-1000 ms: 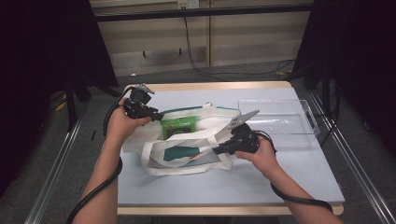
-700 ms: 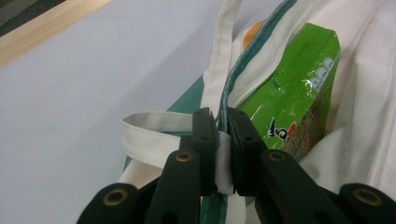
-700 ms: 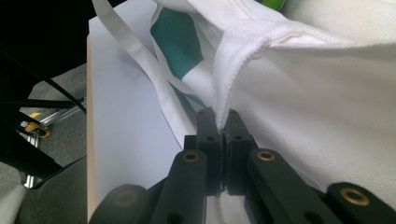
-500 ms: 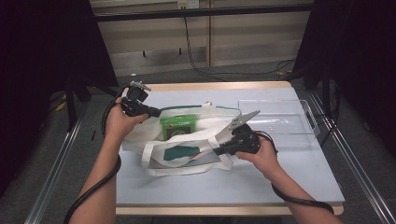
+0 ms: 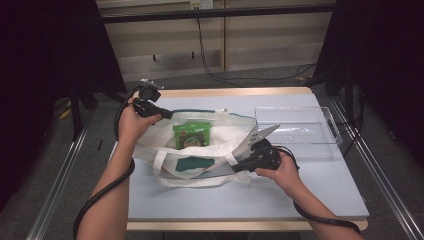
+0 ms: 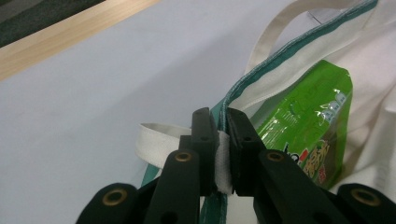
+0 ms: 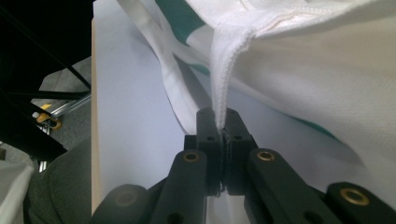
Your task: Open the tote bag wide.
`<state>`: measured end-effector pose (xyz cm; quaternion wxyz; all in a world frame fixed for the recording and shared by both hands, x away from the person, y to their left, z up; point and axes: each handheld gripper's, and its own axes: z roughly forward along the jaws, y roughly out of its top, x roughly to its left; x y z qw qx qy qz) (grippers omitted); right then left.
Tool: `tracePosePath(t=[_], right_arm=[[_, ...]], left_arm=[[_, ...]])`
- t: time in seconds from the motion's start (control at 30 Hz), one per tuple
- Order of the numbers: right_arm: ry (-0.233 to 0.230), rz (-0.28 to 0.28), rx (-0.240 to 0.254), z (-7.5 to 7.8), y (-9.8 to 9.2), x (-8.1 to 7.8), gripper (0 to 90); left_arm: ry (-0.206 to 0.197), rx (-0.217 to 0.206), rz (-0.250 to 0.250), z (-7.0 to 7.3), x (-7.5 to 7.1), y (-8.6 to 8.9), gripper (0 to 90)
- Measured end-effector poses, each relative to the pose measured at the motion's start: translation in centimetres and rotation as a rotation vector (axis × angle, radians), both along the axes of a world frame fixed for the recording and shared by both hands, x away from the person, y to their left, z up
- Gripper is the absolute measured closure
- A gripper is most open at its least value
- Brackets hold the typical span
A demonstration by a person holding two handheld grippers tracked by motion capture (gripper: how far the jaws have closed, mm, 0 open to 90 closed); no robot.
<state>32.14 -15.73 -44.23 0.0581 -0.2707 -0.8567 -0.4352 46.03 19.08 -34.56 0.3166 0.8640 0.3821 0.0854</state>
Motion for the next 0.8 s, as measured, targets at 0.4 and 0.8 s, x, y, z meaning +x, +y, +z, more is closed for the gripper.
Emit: tracePosePath(t=[0.4,0.8], right_arm=[[0.008,-0.003,0.019,-0.8,-0.5,-0.8,87.6],[0.011,0.0,0.002,-1.8,-0.3,-1.7,87.6]], left_arm=[[0.008,0.028,0.014,-1.1,1.6,-0.5,83.0],[0.015,0.028,0.024,-2.0,2.2,-0.5,82.9]])
